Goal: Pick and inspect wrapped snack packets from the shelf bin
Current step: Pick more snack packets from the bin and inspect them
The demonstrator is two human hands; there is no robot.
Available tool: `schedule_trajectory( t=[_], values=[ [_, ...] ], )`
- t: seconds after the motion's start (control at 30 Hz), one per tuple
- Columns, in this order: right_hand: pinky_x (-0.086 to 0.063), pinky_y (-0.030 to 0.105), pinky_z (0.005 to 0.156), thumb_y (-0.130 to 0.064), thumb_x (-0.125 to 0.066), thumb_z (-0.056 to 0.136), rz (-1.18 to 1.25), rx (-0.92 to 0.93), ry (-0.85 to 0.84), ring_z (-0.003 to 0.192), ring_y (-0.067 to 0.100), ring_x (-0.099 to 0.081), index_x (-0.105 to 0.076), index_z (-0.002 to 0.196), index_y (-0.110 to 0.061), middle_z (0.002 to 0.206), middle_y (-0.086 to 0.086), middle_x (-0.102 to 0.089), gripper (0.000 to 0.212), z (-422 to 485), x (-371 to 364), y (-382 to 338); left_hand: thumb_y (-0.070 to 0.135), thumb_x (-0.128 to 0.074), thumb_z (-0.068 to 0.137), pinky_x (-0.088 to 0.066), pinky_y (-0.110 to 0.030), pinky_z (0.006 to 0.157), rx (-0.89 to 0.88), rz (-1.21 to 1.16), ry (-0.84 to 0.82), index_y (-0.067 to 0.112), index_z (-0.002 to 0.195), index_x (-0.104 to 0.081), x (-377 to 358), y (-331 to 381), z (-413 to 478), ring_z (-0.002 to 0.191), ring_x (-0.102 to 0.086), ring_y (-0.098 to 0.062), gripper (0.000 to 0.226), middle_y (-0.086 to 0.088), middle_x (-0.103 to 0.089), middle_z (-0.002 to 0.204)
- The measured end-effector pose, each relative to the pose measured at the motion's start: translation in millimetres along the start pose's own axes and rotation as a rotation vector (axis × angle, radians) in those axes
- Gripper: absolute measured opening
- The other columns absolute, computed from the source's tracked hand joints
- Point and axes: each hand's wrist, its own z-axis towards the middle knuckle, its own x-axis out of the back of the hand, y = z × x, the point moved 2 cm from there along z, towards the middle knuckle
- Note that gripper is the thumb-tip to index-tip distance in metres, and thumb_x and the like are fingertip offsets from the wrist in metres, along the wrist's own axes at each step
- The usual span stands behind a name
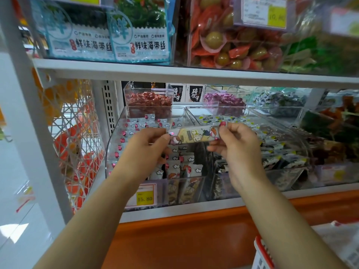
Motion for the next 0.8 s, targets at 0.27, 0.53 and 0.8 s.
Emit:
schedule_trajectory(
  t=[0.27,0.53,0.8],
  values=[
    [-0.053,0.022,0.05,-0.006,-0.055,0.09,0.392,-0.228,-0.098,0.052,0.01,-0.062,-0.061,0.073,-0.005,0.058,0.002,-0.064,0.019,-5.9,0.3,1.6,0.022,-0.058,0.089,-0.053,-0.019,0.059,0.145,-0.319,0.015,0.01,0.083,-0.061,6.8,-4.1,-0.7,0.067,-0.065,-0.006,0.014,0.001,-0.063,0.078],
    [-0.055,0.02,0.055,0.004,-0.057,0.078,0.571,-0.394,-0.258,0.061,0.013,-0.067,-0.064,0.089,0.0,0.068,0.007,-0.069,0.014,-7.8,-1.9,5.4,0.011,-0.054,0.092,-0.052,-0.018,0.052,0.213,-0.593,0.062,0.01,0.068,-0.05,10.3,-5.7,-0.3,0.054,-0.054,-0.01,0.024,-0.001,-0.051,0.059],
    [-0.055,0.02,0.057,0.016,-0.05,0.082,0.55,-0.37,-0.188,0.064,0.017,-0.069,-0.063,0.098,0.002,0.076,0.011,-0.069,0.024,-4.7,-0.2,9.3,-0.008,-0.049,0.089,-0.055,-0.019,0.058,0.258,-0.709,0.055,0.006,0.083,-0.054,11.7,-4.6,-0.6,0.061,-0.06,-0.014,0.016,-0.01,-0.053,0.078]
  ],
)
